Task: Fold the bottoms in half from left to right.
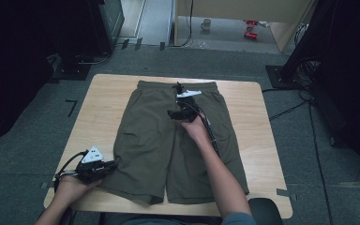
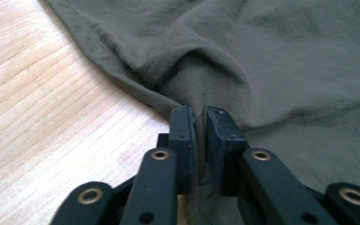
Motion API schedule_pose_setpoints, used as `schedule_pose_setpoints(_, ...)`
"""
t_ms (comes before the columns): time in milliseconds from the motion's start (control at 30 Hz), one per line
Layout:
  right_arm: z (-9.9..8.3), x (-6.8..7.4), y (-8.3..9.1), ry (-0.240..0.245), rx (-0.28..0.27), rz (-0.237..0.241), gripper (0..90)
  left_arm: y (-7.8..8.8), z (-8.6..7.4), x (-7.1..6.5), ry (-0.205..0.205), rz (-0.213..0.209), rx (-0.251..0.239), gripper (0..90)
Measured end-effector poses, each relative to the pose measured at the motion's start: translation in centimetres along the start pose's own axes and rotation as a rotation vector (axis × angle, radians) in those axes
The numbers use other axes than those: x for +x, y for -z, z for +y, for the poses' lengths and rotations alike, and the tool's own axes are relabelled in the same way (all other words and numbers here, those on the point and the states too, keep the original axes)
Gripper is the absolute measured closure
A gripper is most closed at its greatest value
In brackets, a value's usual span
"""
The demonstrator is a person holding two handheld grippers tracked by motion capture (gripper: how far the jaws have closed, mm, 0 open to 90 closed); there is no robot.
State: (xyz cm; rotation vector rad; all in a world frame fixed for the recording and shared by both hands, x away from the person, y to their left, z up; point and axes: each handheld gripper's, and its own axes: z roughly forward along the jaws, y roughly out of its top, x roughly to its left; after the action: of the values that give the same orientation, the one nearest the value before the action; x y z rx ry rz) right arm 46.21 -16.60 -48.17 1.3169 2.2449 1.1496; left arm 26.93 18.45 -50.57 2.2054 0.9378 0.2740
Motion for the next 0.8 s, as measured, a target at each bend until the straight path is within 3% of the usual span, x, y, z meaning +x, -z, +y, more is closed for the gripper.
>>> schedule_pose_setpoints(67, 0.5, 0.4, -0.7, 0.006, 0.001, 0.006, 33.7, 0.0, -0.1, -0.2, -0.020, 0.007, -0.003, 78.4)
schedule_pose_setpoints(267, 1.5, 1.7, -2.4, 0.028, -0.031, -0.002, 35.2, 0.0, -0.1, 0.0, 0.008, -0.013, -0.003, 80.5)
schedule_pose_setpoints(367, 2.0, 2.3, -3.6, 0.026, 0.004, 0.024, 34.3, 0.0, -0.1, -0.1, 0.000, -0.025, 0.002, 83.0)
schedule_pose_setpoints(633, 3.4, 4.1, -6.6, 0.054, 0.016, 0.042, 33.5, 0.0, 0.0, -0.5, -0.005, -0.037, 0.011, 85.3)
schedule_pose_setpoints(800, 4.0, 4.8, -9.0, 0.042, 0.016, 0.063, 34.4, -0.1, 0.1, -0.5, -0.006, -0.047, 0.009, 85.2)
